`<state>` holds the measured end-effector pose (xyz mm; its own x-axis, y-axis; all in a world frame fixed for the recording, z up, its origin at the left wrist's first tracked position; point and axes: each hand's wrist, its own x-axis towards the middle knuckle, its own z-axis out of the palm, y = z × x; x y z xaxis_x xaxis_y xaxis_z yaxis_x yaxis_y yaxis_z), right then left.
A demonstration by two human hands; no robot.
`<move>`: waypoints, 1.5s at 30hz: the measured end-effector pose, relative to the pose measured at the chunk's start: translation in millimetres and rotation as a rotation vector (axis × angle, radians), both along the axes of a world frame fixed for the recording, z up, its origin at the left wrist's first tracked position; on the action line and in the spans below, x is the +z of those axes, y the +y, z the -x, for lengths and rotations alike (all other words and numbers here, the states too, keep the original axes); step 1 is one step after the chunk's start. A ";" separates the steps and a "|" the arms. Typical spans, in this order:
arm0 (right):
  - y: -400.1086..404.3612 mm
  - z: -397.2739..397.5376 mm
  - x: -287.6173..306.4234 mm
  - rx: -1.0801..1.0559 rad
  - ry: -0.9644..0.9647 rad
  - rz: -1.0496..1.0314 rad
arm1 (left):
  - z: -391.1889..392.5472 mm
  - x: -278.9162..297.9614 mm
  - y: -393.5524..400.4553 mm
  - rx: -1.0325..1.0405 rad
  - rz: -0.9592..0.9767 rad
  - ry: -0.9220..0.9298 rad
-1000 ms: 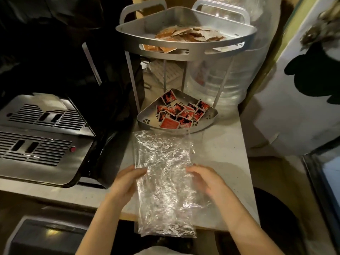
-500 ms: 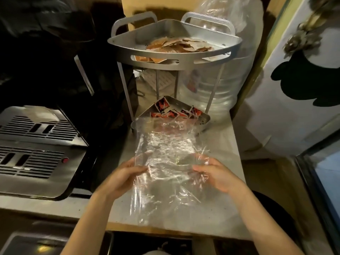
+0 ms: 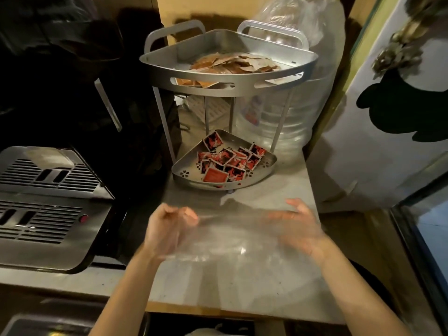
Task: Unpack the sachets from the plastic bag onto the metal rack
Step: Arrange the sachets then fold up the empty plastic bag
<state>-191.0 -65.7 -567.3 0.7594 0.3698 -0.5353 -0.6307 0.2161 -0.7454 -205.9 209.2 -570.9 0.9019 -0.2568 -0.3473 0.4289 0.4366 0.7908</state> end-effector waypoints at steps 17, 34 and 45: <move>28.3 -29.5 16.9 0.637 -0.626 0.837 | -2.6 28.4 -12.1 -0.349 -0.879 -0.344; 27.1 -11.2 21.1 0.341 -0.514 0.360 | 63.7 17.6 -96.7 0.051 -1.578 -0.522; 36.7 25.1 32.6 0.459 -0.745 0.466 | 102.6 30.7 -79.3 0.112 -1.371 -0.279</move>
